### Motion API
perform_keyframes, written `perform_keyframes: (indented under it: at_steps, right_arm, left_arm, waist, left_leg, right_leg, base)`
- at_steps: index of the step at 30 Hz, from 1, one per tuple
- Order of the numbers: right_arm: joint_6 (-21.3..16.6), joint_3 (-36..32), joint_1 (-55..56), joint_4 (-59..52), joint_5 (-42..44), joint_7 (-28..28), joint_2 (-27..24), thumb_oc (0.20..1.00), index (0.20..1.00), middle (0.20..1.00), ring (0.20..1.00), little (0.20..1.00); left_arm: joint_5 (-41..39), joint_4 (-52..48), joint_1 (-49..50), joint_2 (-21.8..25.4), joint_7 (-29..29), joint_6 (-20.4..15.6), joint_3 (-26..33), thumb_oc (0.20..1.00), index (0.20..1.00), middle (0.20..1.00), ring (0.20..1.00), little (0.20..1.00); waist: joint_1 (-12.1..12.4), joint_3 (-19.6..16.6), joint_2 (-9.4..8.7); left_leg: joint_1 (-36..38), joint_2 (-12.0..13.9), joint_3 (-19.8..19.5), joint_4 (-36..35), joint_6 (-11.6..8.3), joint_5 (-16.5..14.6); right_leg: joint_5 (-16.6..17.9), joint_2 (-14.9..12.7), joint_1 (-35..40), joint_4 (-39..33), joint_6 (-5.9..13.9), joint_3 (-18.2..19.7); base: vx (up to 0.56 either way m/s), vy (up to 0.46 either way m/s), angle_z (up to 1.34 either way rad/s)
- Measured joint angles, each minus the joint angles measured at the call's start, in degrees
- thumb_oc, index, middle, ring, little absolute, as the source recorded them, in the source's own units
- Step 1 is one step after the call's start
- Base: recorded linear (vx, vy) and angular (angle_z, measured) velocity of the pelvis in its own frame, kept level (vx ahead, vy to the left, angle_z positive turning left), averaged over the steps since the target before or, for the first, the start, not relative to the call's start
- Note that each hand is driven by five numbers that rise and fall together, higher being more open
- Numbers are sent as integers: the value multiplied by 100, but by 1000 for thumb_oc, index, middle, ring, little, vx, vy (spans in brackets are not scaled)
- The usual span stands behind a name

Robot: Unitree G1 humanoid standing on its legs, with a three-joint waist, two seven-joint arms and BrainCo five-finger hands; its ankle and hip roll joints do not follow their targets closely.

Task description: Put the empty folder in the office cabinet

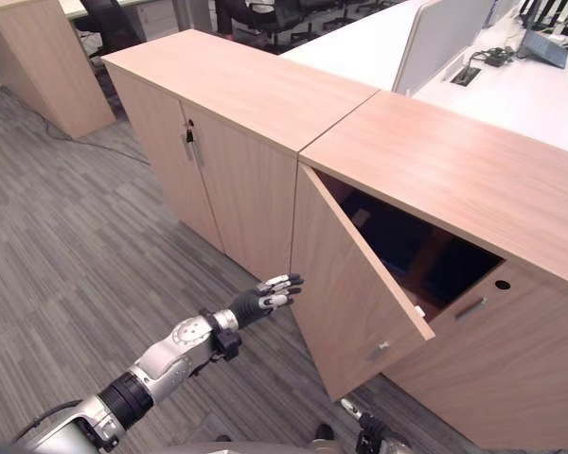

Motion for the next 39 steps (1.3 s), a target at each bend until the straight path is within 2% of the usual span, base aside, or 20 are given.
perform_keyframes:
  at_steps: [7, 13, 16, 17, 18, 19, 20, 21, 22, 23, 26, 27, 28, 29, 32, 34, 35, 36, 37, 39]
  right_arm:
    - [-78, -51, 372, 55, 5, -78, -2, 1000, 1000, 1000, 1000, 1000]
    - [-95, -45, 477, 30, 59, -85, -7, 1000, 1000, 1000, 1000, 1000]
    - [-144, -25, 401, 23, 66, -87, -75, 1000, 1000, 1000, 1000, 1000]
    - [-136, -17, 466, -29, 64, -69, -91, 1000, 1000, 1000, 1000, 1000]
    - [-148, 2, 515, -191, 63, -46, -95, 1000, 1000, 1000, 1000, 1000]
    - [-190, 4, 515, -227, 61, -38, -63, 1000, 1000, 1000, 1000, 1000]
    - [-227, 124, 529, -205, 61, -26, -15, 1000, 1000, 1000, 1000, 1000]
    - [-245, 259, 547, -145, 59, -11, -82, 1000, 1000, 1000, 1000, 1000]
    - [-215, 333, 579, -67, 59, -31, -174, 1000, 1000, 1000, 1000, 1000]
    - [-208, 379, 615, 55, 55, -37, -275, 1000, 1000, 1000, 1000, 1000]
    - [-202, 419, 512, 128, 47, -41, -328, 1000, 1000, 1000, 1000, 1000]
    - [-202, 454, 250, 116, 33, -32, -354, 1000, 1000, 1000, 1000, 1000]
    - [-212, 454, 169, 96, 34, -26, -374, 1000, 1000, 1000, 1000, 1000]
    - [-233, 471, 83, 35, 33, -12, -353, 1000, 1000, 1000, 1000, 1000]
    - [-204, 448, 162, 44, 29, 8, -321, 1000, 1000, 1000, 1000, 1000]
    - [-205, 429, 154, 21, -6, 29, -383, 1000, 1000, 1000, 1000, 1000]
    - [-201, 435, 133, 20, -10, 40, -376, 1000, 1000, 1000, 1000, 1000]
    - [-172, 450, 96, -26, -8, 60, -367, 1000, 1000, 1000, 1000, 1000]
    - [-43, 455, 38, -110, -9, 106, -386, 1000, 1000, 1000, 1000, 1000]
    - [-119, 461, 71, -356, -7, 60, -365, 1000, 1000, 1000, 1000, 1000]
  left_arm:
    - [76, 488, 382, 35, 240, -14, 723, 1000, 1000, 1000, 1000, 1000]
    - [229, 785, 476, -106, 378, 4, 738, 1000, 1000, 1000, 1000, 1000]
    - [409, 906, 534, -151, 394, 10, 696, 1000, 1000, 1000, 1000, 1000]
    - [480, 907, 506, -168, 405, 13, 715, 1000, 1000, 1000, 1000, 1000]
    - [578, 949, 433, -139, 421, 20, 710, 1000, 1000, 1000, 1000, 1000]
    - [642, 1014, 232, -57, 495, 28, 645, 1000, 1000, 1000, 1000, 1000]
    - [751, 1107, 168, 214, 702, 102, 699, 1000, 1000, 1000, 1000, 1000]
    - [803, 1110, 56, 357, 716, 114, 623, 1000, 1000, 1000, 1000, 1000]
    - [826, 1114, -9, 322, 727, 116, 618, 1000, 1000, 1000, 1000, 1000]
    - [852, 1102, -83, 241, 711, 86, 573, 1000, 1000, 1000, 1000, 1000]
    - [888, 906, -112, 38, 672, -20, 422, 1000, 1000, 1000, 1000, 1000]
    - [985, 797, -123, 44, 647, -61, 414, 1000, 1000, 1000, 1000, 1000]
    - [1020, 761, -142, 42, 634, -75, 421, 1000, 1000, 1000, 1000, 1000]
    - [1036, 780, -221, 30, 628, -63, 407, 1000, 1000, 1000, 1000, 1000]
    - [1100, 802, -328, 30, 593, -70, 352, 1000, 1000, 1000, 1000, 1000]
    - [1275, 802, -538, 30, 596, -74, 244, 1000, 1000, 1000, 1000, 1000]
    - [1309, 816, -589, 51, 612, -87, 275, 1000, 1000, 1000, 1000, 1000]
    - [1314, 843, -592, 139, 622, -92, 287, 1000, 1000, 1000, 1000, 1000]
    - [1354, 957, -628, 159, 616, -107, 277, 1000, 1000, 1000, 1000, 1000]
    - [1514, 1329, -841, 110, 599, -135, 254, 1000, 1000, 1000, 1000, 1000]
  waist:
    - [-137, -19, -41]
    - [-143, -71, -12]
    - [-177, -242, 59]
    - [-316, -264, 75]
    - [-417, -285, 36]
    - [-387, -277, -117]
    - [-275, -275, -327]
    - [-256, -253, -448]
    - [-266, -232, -408]
    - [-279, -227, -370]
    - [-207, -157, -394]
    - [-132, -18, -324]
    - [-104, 52, -293]
    - [-216, 95, -151]
    - [-267, 25, 90]
    - [-289, 134, 328]
    - [-249, 162, 418]
    - [-208, 110, 491]
    - [-242, 84, 546]
    - [-308, 20, 632]
  left_leg:
    - [104, 330, 97, 1, -85, 47]
    - [144, 654, 137, 27, -178, 90]
    - [343, 1046, 204, 75, -198, 110]
    - [372, 1146, 173, 181, -345, 200]
    - [382, 1187, 76, 332, -480, 297]
    - [344, 1217, 15, 790, -520, 321]
    - [53, 1245, -280, 1684, -431, 331]
    - [-401, 1221, -844, 2364, -228, 125]
    - [-616, 1075, -1277, 2434, -253, -167]
    - [-805, 782, -1725, 2286, -302, -410]
    - [-1094, -388, -2539, 1868, -137, -669]
    - [-1193, -1042, -2932, 1809, -51, -699]
    - [-1266, -1124, -2901, 1762, -49, -671]
    - [-1288, -1095, -2866, 1749, 13, -626]
    - [-728, -653, -2551, 1032, 124, -516]
    - [-258, -447, -2064, 198, 221, 166]
    - [-82, -443, -1866, -4, 296, 264]
    - [-45, -475, -1716, -9, 370, 216]
    - [-7, -505, -1607, -9, 410, 168]
    - [15, -545, -1489, -5, 420, 152]
  right_leg:
    - [-64, 348, 18, -1, -207, 118]
    - [-144, 703, 45, 0, -393, 168]
    - [-249, 1105, 52, 40, -698, 431]
    - [-384, 1173, -52, 255, -883, 513]
    - [-550, 1180, -181, 560, -939, 579]
    - [-672, 1217, -355, 957, -1033, 911]
    - [-749, 1176, -453, 1215, -1122, 1244]
    - [-742, 1137, -417, 1182, -1210, 1448]
    - [-615, 1150, -357, 1106, -1224, 1478]
    - [-529, 1161, -343, 1017, -1247, 1577]
    - [-374, 1122, -216, 739, -1195, 1979]
    - [-231, 1139, -95, 579, -1123, 2306]
    - [-165, 1178, -77, 531, -1165, 2225]
    - [-138, 1295, 78, 376, -1154, 2252]
    - [-251, 1517, 203, 318, -1248, 2419]
    - [-497, 1560, 105, 624, -985, 2387]
    - [-668, 1513, -9, 916, -965, 2273]
    - [-739, 1390, -123, 1096, -881, 2056]
    - [-775, 1329, -156, 1165, -855, 1995]
    - [-838, 1265, -159, 1178, -750, 2029]
  base:
    - [-15, -163, -14]
    - [-11, -199, -7]
    - [20, -254, -55]
    - [-6, -312, -82]
    - [-55, -190, -88]
    - [-80, -110, -137]
    - [-62, -41, -151]
    - [-31, 1, -110]
    - [-1, 42, -45]
    - [-5, 73, -26]
    - [-36, 98, -79]
    - [21, 100, -146]
    - [27, 66, -133]
    - [42, 104, -65]
    - [79, 195, -33]
    - [59, 181, -28]
    - [24, 139, -66]
    - [19, 125, -78]
    - [9, 119, -57]
    - [13, 83, -26]
